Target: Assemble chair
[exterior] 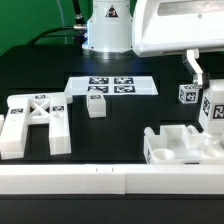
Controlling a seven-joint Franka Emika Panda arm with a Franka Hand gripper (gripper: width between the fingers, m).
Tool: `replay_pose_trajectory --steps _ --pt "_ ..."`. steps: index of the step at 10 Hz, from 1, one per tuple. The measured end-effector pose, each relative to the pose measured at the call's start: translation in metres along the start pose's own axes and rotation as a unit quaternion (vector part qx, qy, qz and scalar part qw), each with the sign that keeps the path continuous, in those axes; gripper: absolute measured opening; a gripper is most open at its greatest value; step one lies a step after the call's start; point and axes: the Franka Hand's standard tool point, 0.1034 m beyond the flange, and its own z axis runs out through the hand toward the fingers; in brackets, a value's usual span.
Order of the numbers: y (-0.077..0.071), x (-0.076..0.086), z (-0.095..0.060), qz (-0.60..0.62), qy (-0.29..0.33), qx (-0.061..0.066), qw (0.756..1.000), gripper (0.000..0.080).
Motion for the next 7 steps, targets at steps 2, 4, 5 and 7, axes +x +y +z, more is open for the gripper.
replay_pose_trajectory --steps 2,4,5,7 --pt "-0.0006 0.0014 0.0042 -0.001 0.000 0.000 1.000 0.0288" --pt "-0.0006 0.0013 0.0073 -0.001 -0.001 -0.001 1.000 0.0288" --pt "-0.0005 -0.0004 0.0089 -0.001 -0.002 -0.001 1.000 0.0288" --pt "-0.0040 -0.0037 0.0121 -0.004 -0.004 0.000 1.000 0.0288"
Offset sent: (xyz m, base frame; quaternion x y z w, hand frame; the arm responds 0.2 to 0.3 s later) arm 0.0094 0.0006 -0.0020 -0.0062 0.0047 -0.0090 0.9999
